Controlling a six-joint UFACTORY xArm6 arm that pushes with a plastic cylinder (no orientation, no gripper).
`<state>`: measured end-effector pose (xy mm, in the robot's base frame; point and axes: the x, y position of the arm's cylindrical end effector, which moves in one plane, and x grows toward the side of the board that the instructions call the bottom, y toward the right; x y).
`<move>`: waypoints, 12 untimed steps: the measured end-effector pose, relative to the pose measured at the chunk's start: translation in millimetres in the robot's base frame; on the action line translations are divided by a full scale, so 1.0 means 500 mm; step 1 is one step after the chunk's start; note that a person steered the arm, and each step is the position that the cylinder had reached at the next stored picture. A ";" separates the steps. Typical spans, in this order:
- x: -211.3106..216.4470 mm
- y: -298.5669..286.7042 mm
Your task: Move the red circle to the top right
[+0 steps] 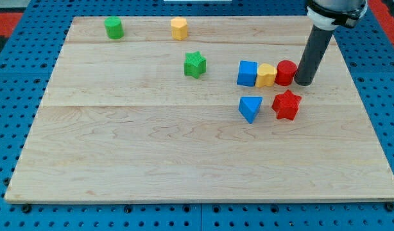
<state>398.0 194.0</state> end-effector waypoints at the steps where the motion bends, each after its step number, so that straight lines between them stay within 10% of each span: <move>1: -0.053 -0.044; 3: -0.257 -0.046; 5: -0.115 -0.046; 7: -0.184 -0.178; 12: -0.247 -0.052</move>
<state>274.4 168.3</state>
